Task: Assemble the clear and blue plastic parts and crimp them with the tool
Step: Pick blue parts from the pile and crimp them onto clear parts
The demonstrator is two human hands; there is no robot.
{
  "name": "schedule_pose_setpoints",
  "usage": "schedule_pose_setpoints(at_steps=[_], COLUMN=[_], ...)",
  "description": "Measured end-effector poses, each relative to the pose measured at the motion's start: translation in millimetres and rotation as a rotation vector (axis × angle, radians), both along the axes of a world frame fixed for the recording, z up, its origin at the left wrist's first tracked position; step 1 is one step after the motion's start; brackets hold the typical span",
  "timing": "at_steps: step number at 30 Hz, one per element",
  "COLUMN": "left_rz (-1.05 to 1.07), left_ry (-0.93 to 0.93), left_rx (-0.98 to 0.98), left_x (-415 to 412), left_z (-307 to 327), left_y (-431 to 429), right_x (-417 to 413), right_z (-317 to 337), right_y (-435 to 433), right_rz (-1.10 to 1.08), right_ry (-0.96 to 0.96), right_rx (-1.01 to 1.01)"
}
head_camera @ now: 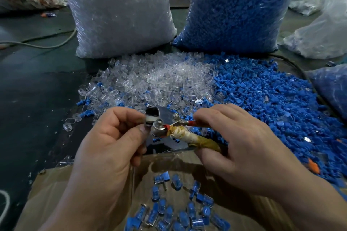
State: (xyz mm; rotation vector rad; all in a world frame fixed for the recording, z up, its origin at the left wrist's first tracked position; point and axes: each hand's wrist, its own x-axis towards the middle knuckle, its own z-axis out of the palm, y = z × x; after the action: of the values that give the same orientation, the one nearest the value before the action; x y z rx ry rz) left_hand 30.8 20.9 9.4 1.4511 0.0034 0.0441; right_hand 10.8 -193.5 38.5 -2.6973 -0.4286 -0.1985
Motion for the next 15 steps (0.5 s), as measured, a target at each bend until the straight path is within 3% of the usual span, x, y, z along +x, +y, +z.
schedule_pose_setpoints(at_steps=[15], left_rz=[-0.005], left_ry=[-0.106], left_rx=[0.159], left_x=[-3.0], left_z=[-5.6], left_y=[6.6], right_x=[1.9], right_z=[1.6], right_y=[-2.7], right_rz=[0.041], right_ry=[0.019], right_rx=[-0.073])
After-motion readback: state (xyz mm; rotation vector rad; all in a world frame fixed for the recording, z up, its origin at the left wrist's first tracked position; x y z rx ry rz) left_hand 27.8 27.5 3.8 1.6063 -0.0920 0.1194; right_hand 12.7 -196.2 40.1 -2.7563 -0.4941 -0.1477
